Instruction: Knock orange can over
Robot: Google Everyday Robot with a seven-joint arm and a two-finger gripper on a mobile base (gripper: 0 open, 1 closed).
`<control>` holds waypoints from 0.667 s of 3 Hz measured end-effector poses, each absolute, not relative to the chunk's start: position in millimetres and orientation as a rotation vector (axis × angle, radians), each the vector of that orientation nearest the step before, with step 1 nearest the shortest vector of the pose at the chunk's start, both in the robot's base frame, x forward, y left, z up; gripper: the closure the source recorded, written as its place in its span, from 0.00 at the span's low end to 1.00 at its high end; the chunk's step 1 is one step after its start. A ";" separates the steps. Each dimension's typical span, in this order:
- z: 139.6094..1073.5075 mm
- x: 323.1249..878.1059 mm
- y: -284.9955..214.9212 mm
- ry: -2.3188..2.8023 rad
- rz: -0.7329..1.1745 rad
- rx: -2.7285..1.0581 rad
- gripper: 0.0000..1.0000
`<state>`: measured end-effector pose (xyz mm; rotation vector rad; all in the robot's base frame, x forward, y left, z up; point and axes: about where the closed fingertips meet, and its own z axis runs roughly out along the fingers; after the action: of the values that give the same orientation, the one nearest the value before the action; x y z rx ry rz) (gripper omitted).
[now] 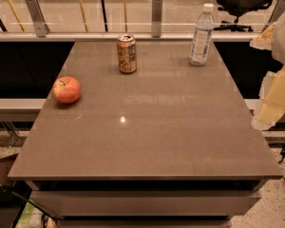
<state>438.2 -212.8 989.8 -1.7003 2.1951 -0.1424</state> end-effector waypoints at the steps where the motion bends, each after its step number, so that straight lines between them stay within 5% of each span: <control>1: 989.8 438.2 -212.8 2.195 -0.142 -1.700 0.00; 2: 992.7 440.3 -211.5 2.182 -0.144 -1.676 0.00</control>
Offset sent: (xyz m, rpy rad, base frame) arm 0.0057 0.0015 0.0022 0.0378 -0.0336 -0.0171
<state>440.3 -211.5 992.7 -1.6756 2.1816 -0.1443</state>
